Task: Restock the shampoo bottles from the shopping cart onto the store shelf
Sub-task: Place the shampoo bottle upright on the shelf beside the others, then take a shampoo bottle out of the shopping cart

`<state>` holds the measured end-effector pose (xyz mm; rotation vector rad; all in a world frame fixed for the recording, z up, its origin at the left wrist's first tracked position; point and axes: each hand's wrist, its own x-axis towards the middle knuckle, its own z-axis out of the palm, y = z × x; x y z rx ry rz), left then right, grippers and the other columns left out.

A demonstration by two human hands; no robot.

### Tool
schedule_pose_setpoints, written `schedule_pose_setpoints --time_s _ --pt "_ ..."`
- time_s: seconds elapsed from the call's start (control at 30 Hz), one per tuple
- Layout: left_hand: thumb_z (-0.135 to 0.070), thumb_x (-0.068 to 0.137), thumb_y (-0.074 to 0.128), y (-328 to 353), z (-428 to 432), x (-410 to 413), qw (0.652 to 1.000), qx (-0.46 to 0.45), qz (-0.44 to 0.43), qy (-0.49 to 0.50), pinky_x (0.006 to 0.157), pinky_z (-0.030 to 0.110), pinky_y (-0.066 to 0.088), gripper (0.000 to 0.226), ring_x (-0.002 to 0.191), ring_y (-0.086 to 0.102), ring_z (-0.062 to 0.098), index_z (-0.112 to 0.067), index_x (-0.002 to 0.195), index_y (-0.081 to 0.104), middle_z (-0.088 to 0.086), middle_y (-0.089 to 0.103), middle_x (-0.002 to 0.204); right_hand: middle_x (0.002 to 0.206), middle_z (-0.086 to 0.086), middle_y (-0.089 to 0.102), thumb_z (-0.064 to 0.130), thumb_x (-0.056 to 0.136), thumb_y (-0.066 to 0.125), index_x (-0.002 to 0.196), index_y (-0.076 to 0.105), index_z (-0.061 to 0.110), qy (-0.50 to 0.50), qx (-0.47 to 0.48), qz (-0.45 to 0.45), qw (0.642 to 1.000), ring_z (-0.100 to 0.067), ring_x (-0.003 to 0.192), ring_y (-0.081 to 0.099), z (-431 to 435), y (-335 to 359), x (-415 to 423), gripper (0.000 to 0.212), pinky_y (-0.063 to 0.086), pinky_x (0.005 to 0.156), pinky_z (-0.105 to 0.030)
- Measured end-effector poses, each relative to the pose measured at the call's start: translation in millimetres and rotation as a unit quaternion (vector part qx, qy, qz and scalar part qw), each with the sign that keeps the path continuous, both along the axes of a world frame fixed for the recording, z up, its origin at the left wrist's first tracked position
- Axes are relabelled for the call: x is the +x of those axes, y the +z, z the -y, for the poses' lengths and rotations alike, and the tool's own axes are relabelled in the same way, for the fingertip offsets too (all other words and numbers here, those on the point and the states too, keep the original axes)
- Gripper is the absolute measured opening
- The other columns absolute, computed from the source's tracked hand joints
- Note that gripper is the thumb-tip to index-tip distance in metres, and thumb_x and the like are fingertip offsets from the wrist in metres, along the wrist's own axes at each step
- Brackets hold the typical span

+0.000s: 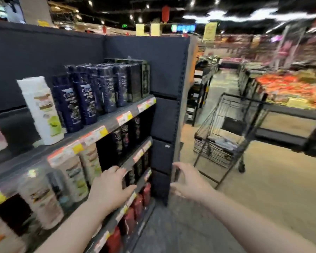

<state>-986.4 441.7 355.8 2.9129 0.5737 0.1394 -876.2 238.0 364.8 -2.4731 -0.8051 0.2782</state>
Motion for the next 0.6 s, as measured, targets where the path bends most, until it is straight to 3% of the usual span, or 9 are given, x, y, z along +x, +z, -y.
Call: schedule_pose_setpoints --time_s 0.13,0.3,0.6 --pt "-0.064 0.08 0.049 -20 66 71 0.992 -0.048 -0.061 -0.102 0.095 0.032 0.044 0.061 0.119 0.051 0.02 -0.025 0.126 0.051 -0.001 0.051 0.125 0.145 -0.002 0.037 0.03 0.084 0.065 0.141 0.034 0.023 -0.103 -0.03 -0.01 0.994 -0.02 0.135 0.035 86 -11 29 0.066 0.03 0.111 -0.03" --pt "-0.058 0.085 0.052 -35 151 161 0.977 -0.052 -0.091 -0.184 0.097 0.034 0.043 0.061 0.122 0.047 0.02 -0.025 0.135 0.044 -0.003 0.044 0.134 0.146 -0.004 0.035 0.03 0.084 0.063 0.143 0.031 0.019 -0.179 -0.058 -0.03 0.982 -0.02 0.136 0.032 180 -30 79 0.068 0.028 0.112 -0.029" --pt "-0.058 0.084 0.052 -55 300 315 0.962 -0.057 -0.131 -0.234 0.098 0.034 0.043 0.062 0.123 0.046 0.02 -0.026 0.136 0.042 -0.002 0.044 0.135 0.15 0.002 0.027 0.031 0.086 0.061 0.145 0.025 0.026 -0.248 -0.099 -0.085 0.96 -0.021 0.137 0.03 339 -44 197 0.069 0.03 0.111 -0.032"
